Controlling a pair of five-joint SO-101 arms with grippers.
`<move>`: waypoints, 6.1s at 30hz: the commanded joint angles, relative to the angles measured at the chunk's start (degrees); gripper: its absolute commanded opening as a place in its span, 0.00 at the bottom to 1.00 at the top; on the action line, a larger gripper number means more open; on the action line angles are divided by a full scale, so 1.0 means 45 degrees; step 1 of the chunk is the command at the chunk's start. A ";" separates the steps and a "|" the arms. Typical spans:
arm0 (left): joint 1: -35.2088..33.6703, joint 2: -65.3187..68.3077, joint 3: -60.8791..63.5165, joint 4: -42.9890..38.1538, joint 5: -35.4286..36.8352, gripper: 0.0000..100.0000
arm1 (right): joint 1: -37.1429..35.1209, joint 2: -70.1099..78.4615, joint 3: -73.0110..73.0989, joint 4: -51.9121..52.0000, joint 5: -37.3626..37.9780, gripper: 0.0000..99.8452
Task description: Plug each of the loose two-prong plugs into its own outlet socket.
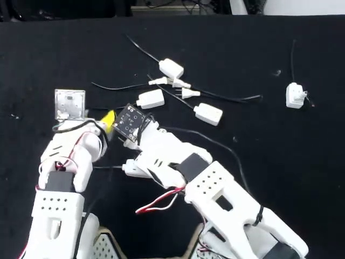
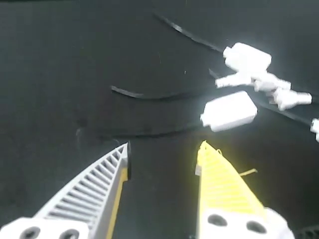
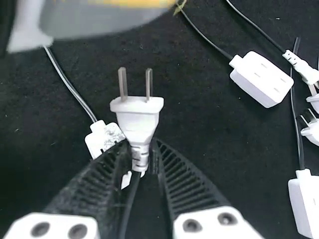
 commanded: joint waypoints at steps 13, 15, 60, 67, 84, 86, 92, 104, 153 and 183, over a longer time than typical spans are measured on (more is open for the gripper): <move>0.0908 -0.0215 -0.1748 0.1543 0.0020 0.23 | -0.0176 -0.0518 -0.0440 -0.0176 0.0039 0.01; 0.0928 -0.0215 -0.1788 0.1836 0.0000 0.23 | -0.0176 -0.0518 -0.0440 -0.0176 0.0039 0.01; 0.1768 -0.4708 0.3507 0.0996 -0.0742 0.23 | -0.0469 -0.0615 -0.1944 0.1485 -0.0020 0.01; 0.1201 -0.4825 0.3546 0.1133 -0.0781 0.23 | -0.0352 -0.0537 -0.1866 0.2129 0.0098 0.01; -0.1514 -0.4728 0.4425 0.3985 -0.2735 0.23 | -0.0625 0.3331 -0.0850 0.0996 -0.2012 0.22; -0.1455 -0.4728 0.4425 0.4357 -0.2755 0.23 | -0.1016 0.3487 -0.1182 0.1485 -0.1934 0.23; -0.1455 -0.4708 0.4542 0.4591 -0.2755 0.23 | -0.2325 0.3604 -0.1338 0.1778 -0.1915 0.23; -0.1436 -0.4825 0.4425 0.4591 -0.2676 0.23 | 0.1035 0.6672 -0.2120 -0.0645 0.0684 0.23; 0.0811 0.9143 -0.2530 0.0254 -0.2774 0.26 | 0.2618 0.1280 -0.0850 -0.0176 -0.0840 0.23; -0.0908 1.3128 -0.6144 0.0000 -0.6076 0.26 | 0.2168 0.2979 -0.1690 -0.1114 -0.0742 0.23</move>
